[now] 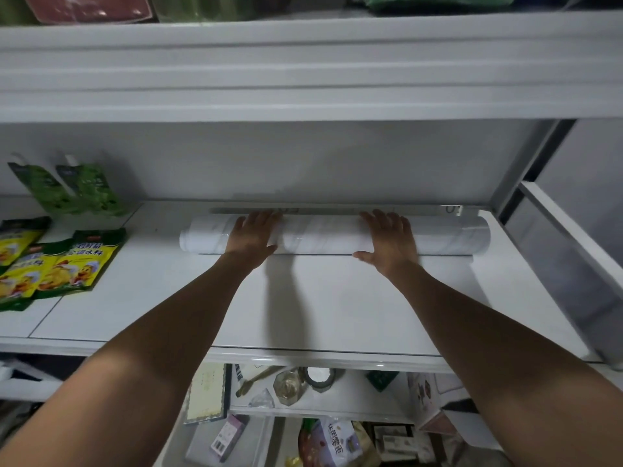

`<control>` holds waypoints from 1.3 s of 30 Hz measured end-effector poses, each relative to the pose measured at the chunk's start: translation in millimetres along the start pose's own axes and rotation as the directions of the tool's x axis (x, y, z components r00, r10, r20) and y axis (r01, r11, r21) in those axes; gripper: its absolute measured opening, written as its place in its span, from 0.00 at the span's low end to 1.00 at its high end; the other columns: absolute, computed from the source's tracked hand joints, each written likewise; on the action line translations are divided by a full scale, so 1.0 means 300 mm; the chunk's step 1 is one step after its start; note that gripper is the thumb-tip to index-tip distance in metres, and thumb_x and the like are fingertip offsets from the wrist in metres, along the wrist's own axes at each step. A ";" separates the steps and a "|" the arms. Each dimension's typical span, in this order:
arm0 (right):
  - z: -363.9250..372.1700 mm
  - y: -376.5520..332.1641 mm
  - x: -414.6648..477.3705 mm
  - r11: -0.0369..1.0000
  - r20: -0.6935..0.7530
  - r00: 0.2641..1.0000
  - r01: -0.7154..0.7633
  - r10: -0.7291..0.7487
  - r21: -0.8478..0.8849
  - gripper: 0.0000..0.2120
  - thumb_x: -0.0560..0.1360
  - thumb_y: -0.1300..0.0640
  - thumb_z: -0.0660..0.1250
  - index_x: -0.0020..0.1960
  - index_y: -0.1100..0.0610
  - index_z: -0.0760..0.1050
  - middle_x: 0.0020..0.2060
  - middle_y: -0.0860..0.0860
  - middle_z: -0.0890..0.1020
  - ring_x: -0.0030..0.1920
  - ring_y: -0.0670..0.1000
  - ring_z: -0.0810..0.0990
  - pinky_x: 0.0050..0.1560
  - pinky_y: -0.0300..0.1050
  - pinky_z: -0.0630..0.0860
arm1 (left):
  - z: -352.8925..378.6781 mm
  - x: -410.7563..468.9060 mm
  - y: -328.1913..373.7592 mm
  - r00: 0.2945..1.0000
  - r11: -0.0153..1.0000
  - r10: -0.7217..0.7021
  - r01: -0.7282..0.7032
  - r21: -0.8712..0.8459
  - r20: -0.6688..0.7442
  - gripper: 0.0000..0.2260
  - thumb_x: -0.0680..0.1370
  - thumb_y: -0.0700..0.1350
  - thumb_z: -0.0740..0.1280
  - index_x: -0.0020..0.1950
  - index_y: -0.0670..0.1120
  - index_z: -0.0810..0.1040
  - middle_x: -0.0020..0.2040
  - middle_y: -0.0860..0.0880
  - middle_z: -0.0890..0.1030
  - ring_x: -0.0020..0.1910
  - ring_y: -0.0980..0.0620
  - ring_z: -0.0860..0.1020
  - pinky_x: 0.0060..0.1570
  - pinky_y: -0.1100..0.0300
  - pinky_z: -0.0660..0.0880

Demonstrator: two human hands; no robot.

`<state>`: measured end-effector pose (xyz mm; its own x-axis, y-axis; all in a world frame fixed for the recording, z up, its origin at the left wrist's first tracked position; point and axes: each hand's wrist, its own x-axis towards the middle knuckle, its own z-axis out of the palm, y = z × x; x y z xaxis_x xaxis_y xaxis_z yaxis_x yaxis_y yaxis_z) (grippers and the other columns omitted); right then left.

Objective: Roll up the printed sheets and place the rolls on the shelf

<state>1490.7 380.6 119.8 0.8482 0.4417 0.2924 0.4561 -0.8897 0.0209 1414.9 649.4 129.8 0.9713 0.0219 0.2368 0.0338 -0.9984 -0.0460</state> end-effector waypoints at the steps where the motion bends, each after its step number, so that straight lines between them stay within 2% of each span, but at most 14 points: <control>1: -0.002 -0.001 -0.001 1.000 0.000 1.000 0.004 -0.004 -0.006 0.39 0.69 0.40 0.70 0.73 0.51 0.58 0.69 0.53 0.65 0.67 0.59 0.63 0.68 0.52 0.54 | -0.005 -0.002 0.002 1.000 1.000 -0.003 0.003 -0.002 -0.001 0.32 0.73 0.47 0.69 0.73 0.48 0.58 0.72 0.48 0.63 0.69 0.47 0.61 0.63 0.52 0.58; 7: -0.029 -0.028 -0.011 1.000 0.011 1.000 0.012 -0.012 -0.009 0.40 0.68 0.39 0.70 0.74 0.52 0.58 0.70 0.55 0.65 0.68 0.60 0.62 0.70 0.55 0.54 | -0.040 -0.019 0.017 0.999 0.999 -0.038 0.037 0.003 0.033 0.33 0.75 0.51 0.66 0.75 0.50 0.52 0.75 0.50 0.54 0.73 0.49 0.53 0.68 0.52 0.51; 15: -0.178 -0.092 -0.048 1.000 -0.003 1.000 -0.017 0.017 0.009 0.39 0.72 0.37 0.65 0.76 0.49 0.51 0.74 0.52 0.59 0.71 0.58 0.58 0.71 0.53 0.51 | -0.158 -0.069 0.033 0.999 0.997 0.017 -0.019 -0.075 -0.034 0.32 0.74 0.50 0.67 0.74 0.47 0.57 0.74 0.46 0.59 0.73 0.45 0.57 0.69 0.49 0.50; 20: -0.312 -0.169 -0.077 0.998 -0.042 0.999 -0.005 0.008 0.065 0.32 0.76 0.42 0.61 0.75 0.48 0.54 0.74 0.51 0.59 0.72 0.56 0.59 0.70 0.51 0.53 | -0.289 -0.091 0.038 1.000 1.000 -0.005 0.005 -0.011 0.026 0.32 0.78 0.56 0.59 0.75 0.51 0.46 0.76 0.51 0.49 0.74 0.52 0.48 0.70 0.55 0.42; 23: -0.399 -0.220 -0.108 0.998 -0.091 0.996 0.012 -0.006 0.061 0.29 0.75 0.45 0.62 0.74 0.49 0.58 0.72 0.52 0.64 0.69 0.56 0.63 0.68 0.49 0.57 | -0.379 -0.126 0.035 1.000 1.000 0.022 -0.022 -0.017 0.005 0.32 0.78 0.56 0.59 0.75 0.51 0.46 0.76 0.52 0.49 0.74 0.53 0.49 0.70 0.56 0.42; 27: -0.507 -0.308 -0.167 0.995 -0.130 0.991 -0.007 0.020 0.100 0.29 0.74 0.43 0.63 0.72 0.49 0.62 0.67 0.52 0.70 0.64 0.55 0.70 0.64 0.48 0.64 | -0.492 -0.192 0.018 0.998 0.998 0.063 -0.063 -0.009 -0.001 0.31 0.78 0.57 0.58 0.75 0.50 0.47 0.76 0.52 0.51 0.74 0.52 0.50 0.71 0.55 0.44; 32: -0.612 -0.411 -0.270 0.983 -0.149 0.986 -0.049 0.076 0.175 0.29 0.75 0.44 0.62 0.73 0.49 0.60 0.71 0.53 0.66 0.68 0.56 0.67 0.68 0.48 0.60 | -0.583 -0.305 -0.006 0.995 0.995 0.096 -0.096 -0.025 0.006 0.31 0.78 0.57 0.57 0.75 0.50 0.48 0.76 0.51 0.51 0.74 0.50 0.49 0.71 0.52 0.43; 39: -0.802 -0.494 -0.340 0.985 -0.096 0.989 -0.096 0.110 0.146 0.29 0.76 0.44 0.60 0.74 0.47 0.56 0.71 0.51 0.65 0.67 0.55 0.67 0.64 0.49 0.64 | -0.760 -0.390 -0.018 0.992 0.991 0.128 -0.129 -0.024 -0.016 0.31 0.78 0.58 0.57 0.76 0.50 0.48 0.76 0.51 0.50 0.74 0.51 0.48 0.71 0.52 0.42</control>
<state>1271.6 439.6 316.9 0.8635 0.3278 0.3834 0.4074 -0.9013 -0.1470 1247.5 640.4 323.5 0.9637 -0.1072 0.2445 -0.0971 -0.9939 -0.0530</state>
